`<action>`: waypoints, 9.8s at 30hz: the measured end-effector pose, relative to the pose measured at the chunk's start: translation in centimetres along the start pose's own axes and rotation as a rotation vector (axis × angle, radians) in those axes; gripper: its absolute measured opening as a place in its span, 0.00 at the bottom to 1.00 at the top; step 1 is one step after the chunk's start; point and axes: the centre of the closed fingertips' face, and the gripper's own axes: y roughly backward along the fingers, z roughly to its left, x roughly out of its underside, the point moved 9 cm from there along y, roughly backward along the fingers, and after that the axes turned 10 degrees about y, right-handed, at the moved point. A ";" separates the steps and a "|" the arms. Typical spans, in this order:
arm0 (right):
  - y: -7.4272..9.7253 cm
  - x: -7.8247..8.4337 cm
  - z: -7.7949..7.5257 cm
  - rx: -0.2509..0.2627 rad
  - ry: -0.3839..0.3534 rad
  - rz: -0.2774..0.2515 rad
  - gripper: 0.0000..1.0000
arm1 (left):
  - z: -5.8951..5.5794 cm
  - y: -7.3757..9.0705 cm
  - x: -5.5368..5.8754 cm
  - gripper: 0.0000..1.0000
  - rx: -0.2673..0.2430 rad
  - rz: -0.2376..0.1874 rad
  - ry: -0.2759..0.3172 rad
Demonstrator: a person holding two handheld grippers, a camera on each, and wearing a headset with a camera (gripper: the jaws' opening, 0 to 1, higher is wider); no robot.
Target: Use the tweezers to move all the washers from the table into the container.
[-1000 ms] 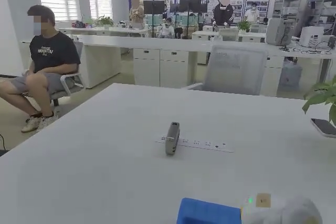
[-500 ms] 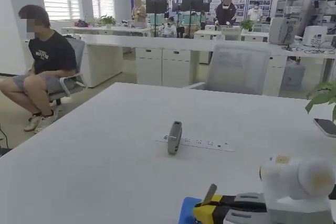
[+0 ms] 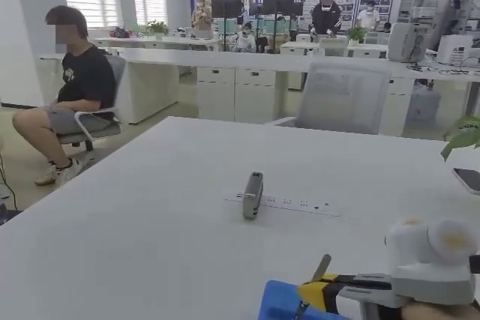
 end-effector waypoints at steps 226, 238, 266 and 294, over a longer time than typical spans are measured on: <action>4.6 5.6 11.7 -0.367 0.190 0.112 0.03 | -1.9 -5.3 -2.8 0.16 0.338 0.179 -0.125; 5.4 6.2 13.4 -0.450 0.458 0.274 0.03 | -4.6 -7.9 -1.9 0.08 0.526 0.392 -0.274; 4.6 8.4 12.9 -0.281 0.578 0.353 0.05 | -4.9 -9.9 0.0 0.00 0.417 0.614 -0.586; 12.8 6.5 11.2 0.151 0.224 -0.011 0.56 | -1.3 -12.2 3.8 0.00 0.299 0.928 -0.683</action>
